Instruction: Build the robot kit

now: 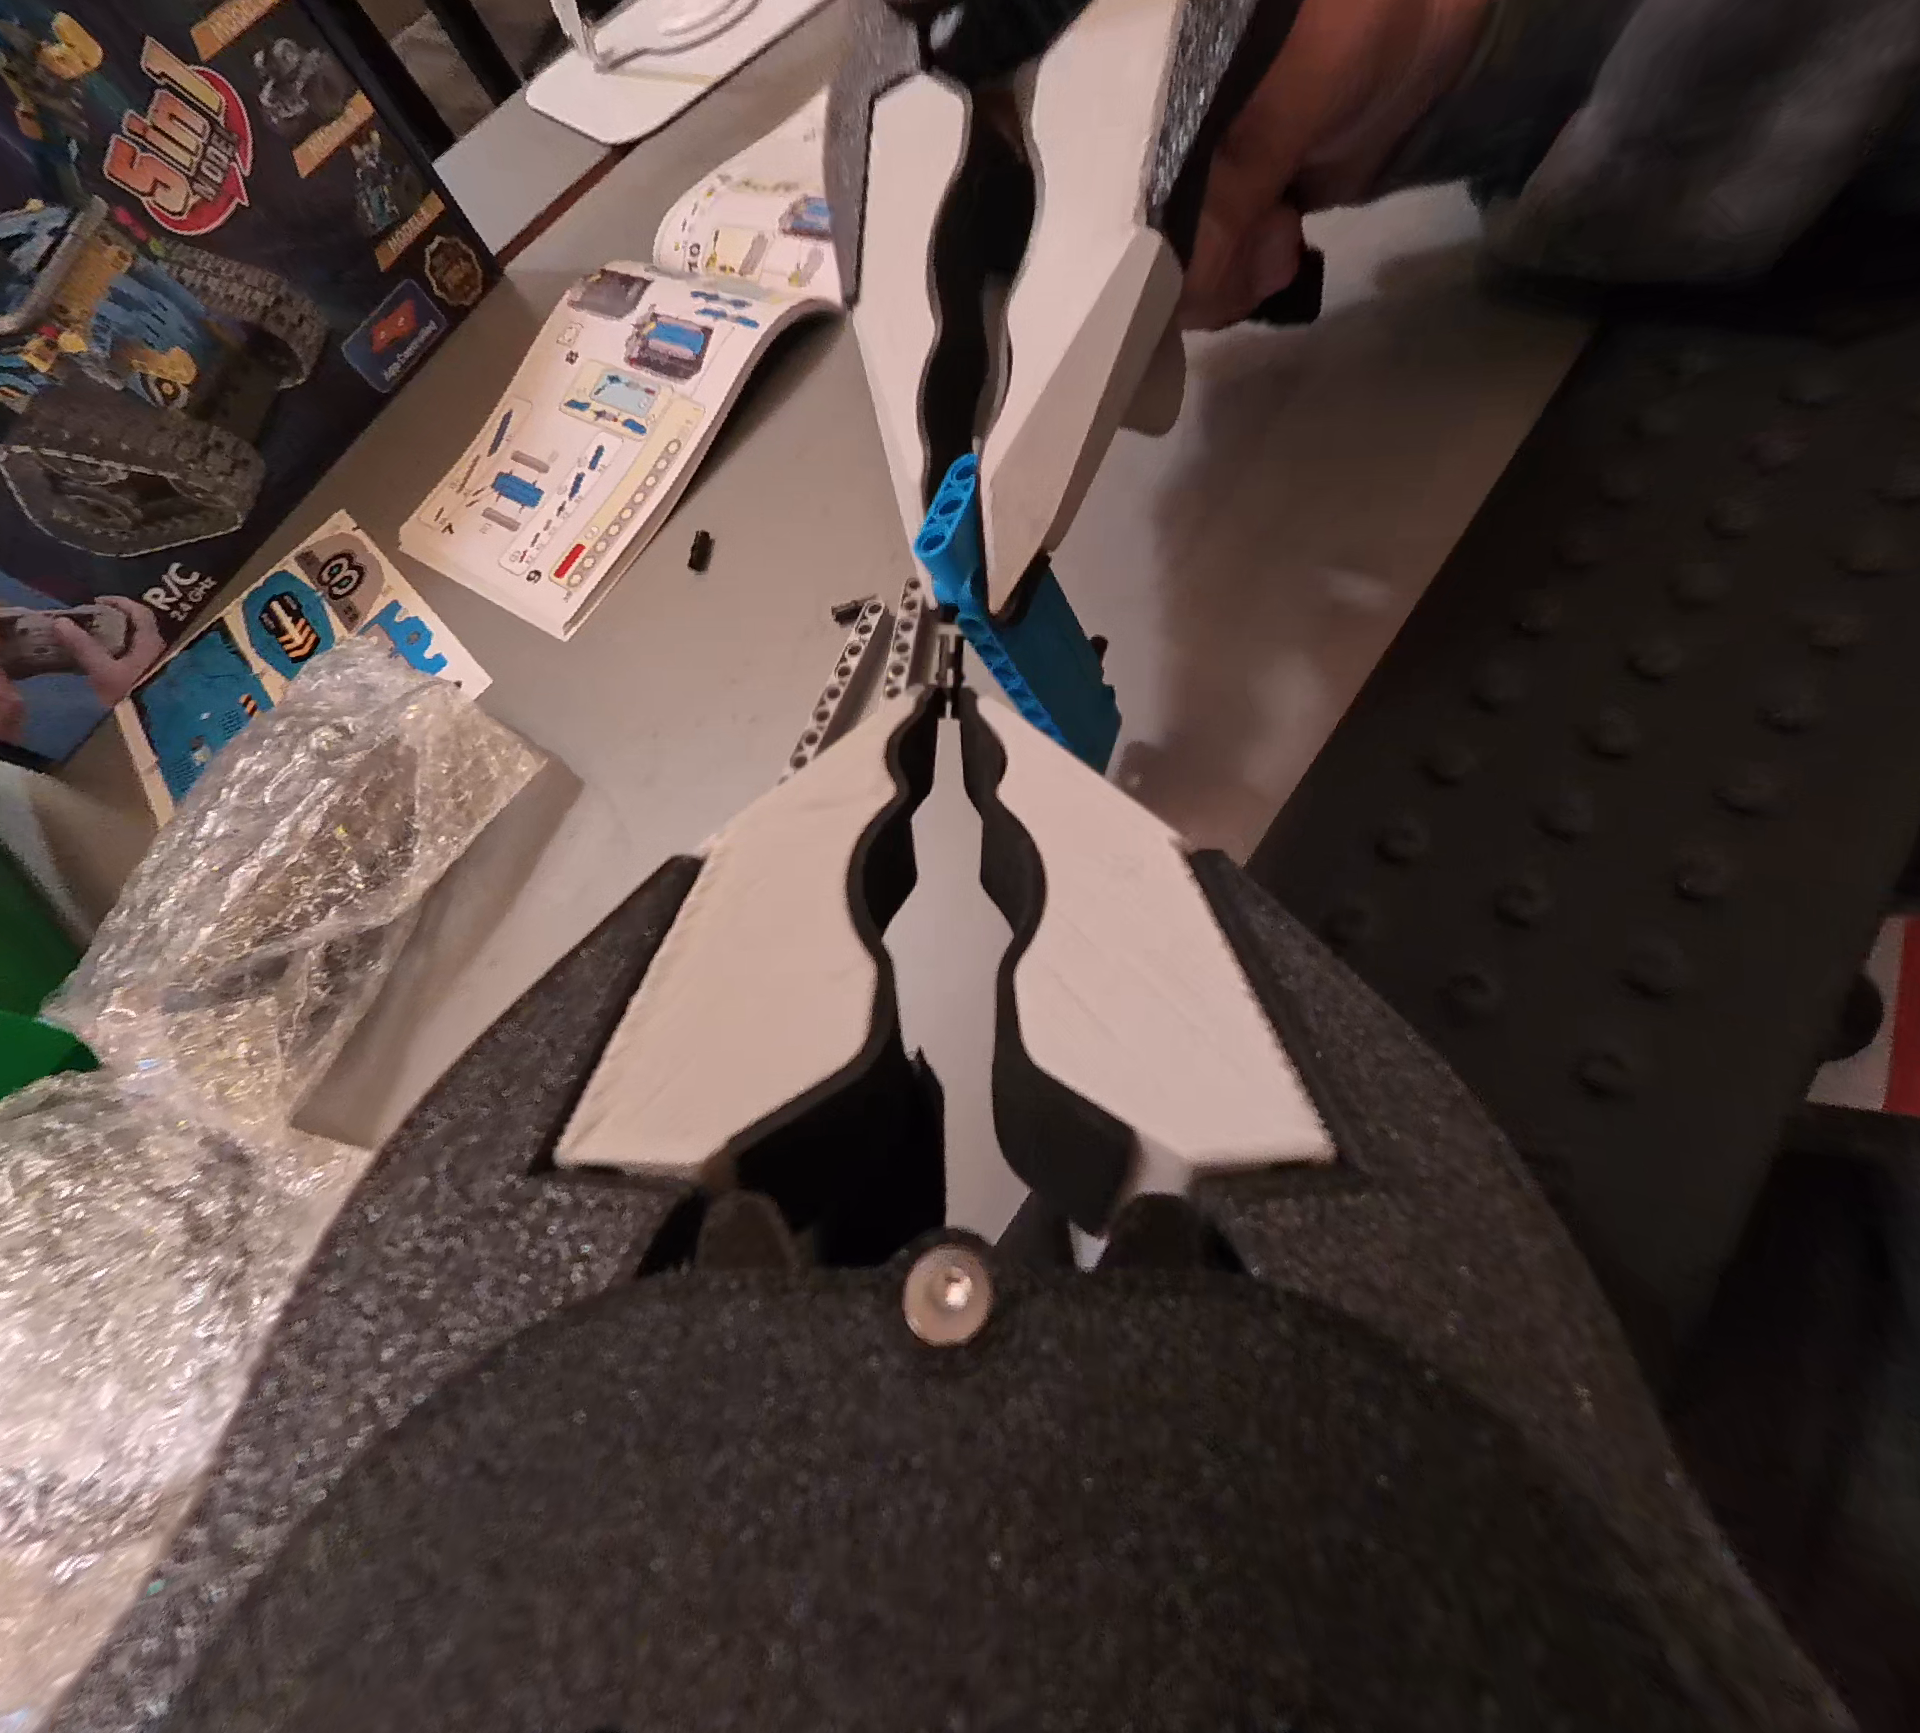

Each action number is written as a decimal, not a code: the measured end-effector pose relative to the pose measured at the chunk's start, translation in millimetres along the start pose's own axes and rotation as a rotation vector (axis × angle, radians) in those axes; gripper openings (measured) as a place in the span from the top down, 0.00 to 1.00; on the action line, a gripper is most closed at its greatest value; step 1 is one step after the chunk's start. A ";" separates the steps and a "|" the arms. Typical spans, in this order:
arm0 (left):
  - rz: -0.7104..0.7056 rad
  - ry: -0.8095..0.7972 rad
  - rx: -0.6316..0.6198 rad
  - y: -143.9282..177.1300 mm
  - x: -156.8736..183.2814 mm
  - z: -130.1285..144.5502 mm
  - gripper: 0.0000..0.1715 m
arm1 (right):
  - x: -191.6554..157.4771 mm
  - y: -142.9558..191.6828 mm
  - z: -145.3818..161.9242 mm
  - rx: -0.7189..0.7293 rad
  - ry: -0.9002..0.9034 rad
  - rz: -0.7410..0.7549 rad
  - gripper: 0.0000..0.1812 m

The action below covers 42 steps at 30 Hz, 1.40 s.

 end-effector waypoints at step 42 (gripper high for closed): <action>0.124 0.284 -0.066 -8.8 -18.9 43.5 1.00 | 9.0 3.1 5.1 -0.048 -0.017 0.100 0.97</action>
Point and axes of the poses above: each gripper's, where its closed fingertips meet, y back along the fingers, z out of its underside, x = y × z across the jaws, the point moved 9 cm from there along y, back along the fingers, and after that the axes turned 6 degrees about -z, right-handed, at the moved point
